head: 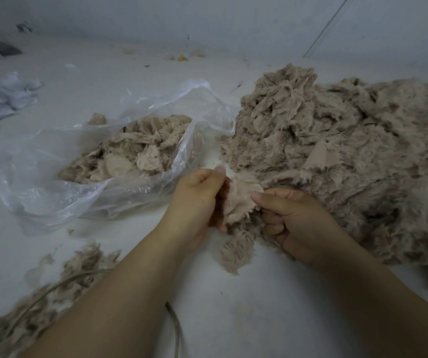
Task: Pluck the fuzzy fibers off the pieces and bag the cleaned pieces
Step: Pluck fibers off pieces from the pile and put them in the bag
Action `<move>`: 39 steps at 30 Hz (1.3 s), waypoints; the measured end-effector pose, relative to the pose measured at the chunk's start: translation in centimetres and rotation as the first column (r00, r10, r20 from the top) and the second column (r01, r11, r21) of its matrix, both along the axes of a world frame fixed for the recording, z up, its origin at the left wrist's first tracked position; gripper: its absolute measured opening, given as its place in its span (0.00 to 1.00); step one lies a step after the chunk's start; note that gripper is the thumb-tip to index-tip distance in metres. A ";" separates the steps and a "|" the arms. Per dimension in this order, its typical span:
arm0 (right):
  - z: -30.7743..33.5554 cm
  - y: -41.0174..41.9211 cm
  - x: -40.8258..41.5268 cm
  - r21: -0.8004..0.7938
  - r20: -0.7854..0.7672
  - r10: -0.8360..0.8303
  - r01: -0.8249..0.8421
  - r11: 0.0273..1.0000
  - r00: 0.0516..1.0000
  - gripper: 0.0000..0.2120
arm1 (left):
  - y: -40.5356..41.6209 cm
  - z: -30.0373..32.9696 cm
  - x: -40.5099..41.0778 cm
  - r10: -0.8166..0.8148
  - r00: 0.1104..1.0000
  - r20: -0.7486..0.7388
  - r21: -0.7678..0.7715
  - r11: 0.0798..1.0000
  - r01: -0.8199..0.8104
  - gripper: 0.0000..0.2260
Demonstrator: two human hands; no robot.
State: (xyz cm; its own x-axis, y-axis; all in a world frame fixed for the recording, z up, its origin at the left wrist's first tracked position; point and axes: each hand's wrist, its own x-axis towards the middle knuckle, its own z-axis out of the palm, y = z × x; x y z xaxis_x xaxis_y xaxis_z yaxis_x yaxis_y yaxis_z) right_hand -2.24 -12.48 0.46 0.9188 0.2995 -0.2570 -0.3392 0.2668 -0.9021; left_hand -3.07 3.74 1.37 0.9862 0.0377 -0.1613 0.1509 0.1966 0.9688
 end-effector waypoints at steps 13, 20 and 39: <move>0.2 0.0 0.0 0.028 -0.021 -0.005 0.006 1.000 1.000 0.12 | 0.6 0.0 0.1 -0.059 0.998 -0.017 -0.042 0.997 0.059 0.16; 0.0 -0.2 0.0 0.059 -0.039 -0.010 0.012 0.998 0.999 0.10 | 1.7 0.7 -0.3 -0.348 0.934 -0.079 0.031 0.936 0.351 0.11; -0.1 -0.1 -0.1 0.002 -0.005 0.018 -0.018 1.000 1.000 0.05 | 3.2 1.3 0.1 -0.354 0.932 -0.072 -0.002 0.935 0.355 0.07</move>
State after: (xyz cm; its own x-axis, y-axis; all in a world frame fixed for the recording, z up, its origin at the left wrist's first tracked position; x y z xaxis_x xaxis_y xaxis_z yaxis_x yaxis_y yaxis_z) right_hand -2.34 -12.59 0.37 0.9120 0.3166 -0.2610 -0.3486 0.2622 -0.8998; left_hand -3.01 6.93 2.62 0.9220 -0.3102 -0.2316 0.2761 0.1078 0.9551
